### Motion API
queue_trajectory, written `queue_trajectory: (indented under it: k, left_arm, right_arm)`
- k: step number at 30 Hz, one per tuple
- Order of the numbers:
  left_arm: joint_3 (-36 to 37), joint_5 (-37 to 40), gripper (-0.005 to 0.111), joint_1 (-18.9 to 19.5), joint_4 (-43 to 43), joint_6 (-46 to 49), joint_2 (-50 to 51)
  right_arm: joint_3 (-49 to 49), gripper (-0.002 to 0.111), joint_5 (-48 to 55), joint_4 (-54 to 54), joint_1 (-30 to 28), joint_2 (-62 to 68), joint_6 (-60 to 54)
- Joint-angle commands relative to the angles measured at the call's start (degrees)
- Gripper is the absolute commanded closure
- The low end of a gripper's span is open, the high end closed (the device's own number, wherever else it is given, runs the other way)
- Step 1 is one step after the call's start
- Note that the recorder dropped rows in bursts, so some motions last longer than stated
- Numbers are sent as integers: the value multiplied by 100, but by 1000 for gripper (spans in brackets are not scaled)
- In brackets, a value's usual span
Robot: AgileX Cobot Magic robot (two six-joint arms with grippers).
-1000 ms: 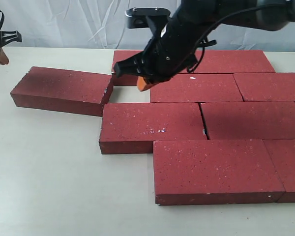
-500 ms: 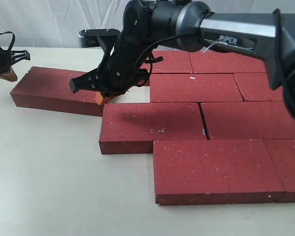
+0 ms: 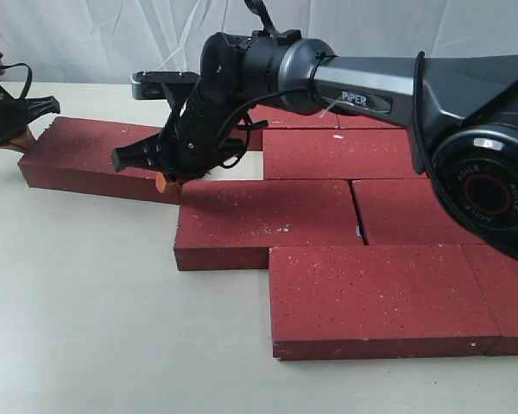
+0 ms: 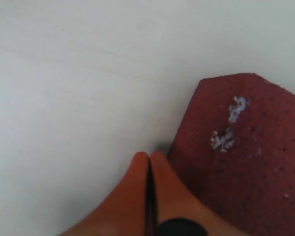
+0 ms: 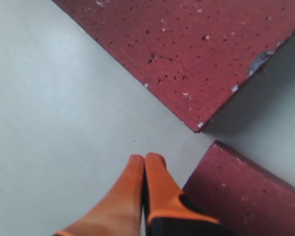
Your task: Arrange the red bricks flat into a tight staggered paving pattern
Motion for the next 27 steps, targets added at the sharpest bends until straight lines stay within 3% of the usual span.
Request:
queue_trajectory:
  k: [1,27]
  left_arm:
    - [13,146,107,-4,-148,-21,-17]
    - [13,693,107,-4,-668,304,-17]
  right_arm:
    - [-41,109,-119,3,-5,-11,120]
    - [-41,109,-875,-820,-70,-376,1194]
